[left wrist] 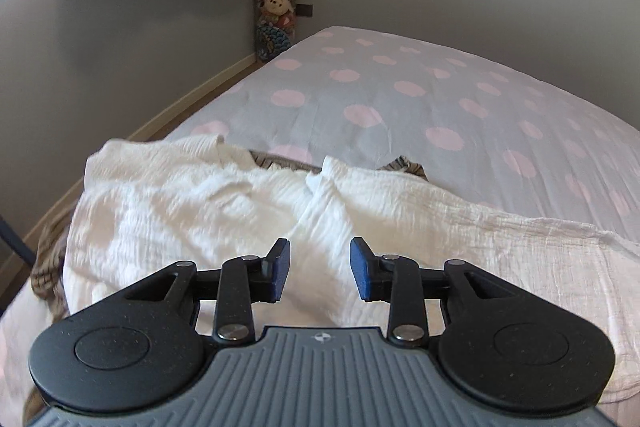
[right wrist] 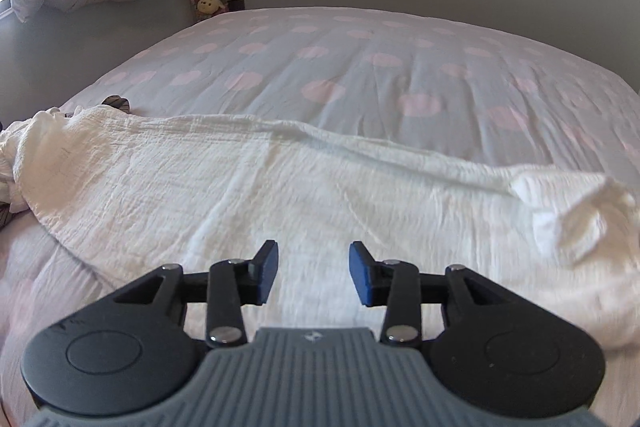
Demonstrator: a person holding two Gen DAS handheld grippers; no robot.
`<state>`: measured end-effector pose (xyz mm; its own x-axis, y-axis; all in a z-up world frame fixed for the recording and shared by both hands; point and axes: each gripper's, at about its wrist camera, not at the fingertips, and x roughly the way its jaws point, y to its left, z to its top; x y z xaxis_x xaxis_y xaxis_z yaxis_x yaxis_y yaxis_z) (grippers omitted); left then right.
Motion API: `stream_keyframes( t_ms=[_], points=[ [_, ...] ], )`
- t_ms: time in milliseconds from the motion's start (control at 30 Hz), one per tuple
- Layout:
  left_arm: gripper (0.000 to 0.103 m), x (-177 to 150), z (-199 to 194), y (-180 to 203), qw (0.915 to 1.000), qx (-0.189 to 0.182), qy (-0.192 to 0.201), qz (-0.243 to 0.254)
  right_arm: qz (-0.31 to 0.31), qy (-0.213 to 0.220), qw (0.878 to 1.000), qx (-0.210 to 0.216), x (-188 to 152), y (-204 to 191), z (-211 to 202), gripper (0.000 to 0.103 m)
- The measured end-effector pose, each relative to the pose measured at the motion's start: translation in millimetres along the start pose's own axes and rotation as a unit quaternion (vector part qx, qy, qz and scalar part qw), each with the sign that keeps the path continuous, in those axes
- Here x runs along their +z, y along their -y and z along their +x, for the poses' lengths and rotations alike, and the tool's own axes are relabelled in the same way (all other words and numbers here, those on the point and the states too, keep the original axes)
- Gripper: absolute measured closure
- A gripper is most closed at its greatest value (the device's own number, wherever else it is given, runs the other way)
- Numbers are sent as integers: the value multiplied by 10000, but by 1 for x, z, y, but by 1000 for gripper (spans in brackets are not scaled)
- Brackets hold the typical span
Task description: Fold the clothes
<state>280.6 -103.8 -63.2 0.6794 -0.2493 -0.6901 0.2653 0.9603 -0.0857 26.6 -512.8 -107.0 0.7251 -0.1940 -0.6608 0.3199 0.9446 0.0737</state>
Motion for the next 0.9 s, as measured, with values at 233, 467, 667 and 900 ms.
stream_keyframes(
  t_ms=[233,467,667,900],
  points=[
    [72,-39,10,-14,9929,9,308,-1146,389,94,9987,-302,-49,-9,-13,60],
    [73,-52,41,-29,9750,34,423,-2180,287,465,9937,-978,-64,-11,-18,59],
    [96,-57,38,-20,9726,-178,1122,-2029,1,393,9908,-1294,-66,-22,-4,59],
    [98,-55,41,2,9739,-841,1322,-1642,-563,245,9894,-1317,-71,-41,9,59]
  ],
)
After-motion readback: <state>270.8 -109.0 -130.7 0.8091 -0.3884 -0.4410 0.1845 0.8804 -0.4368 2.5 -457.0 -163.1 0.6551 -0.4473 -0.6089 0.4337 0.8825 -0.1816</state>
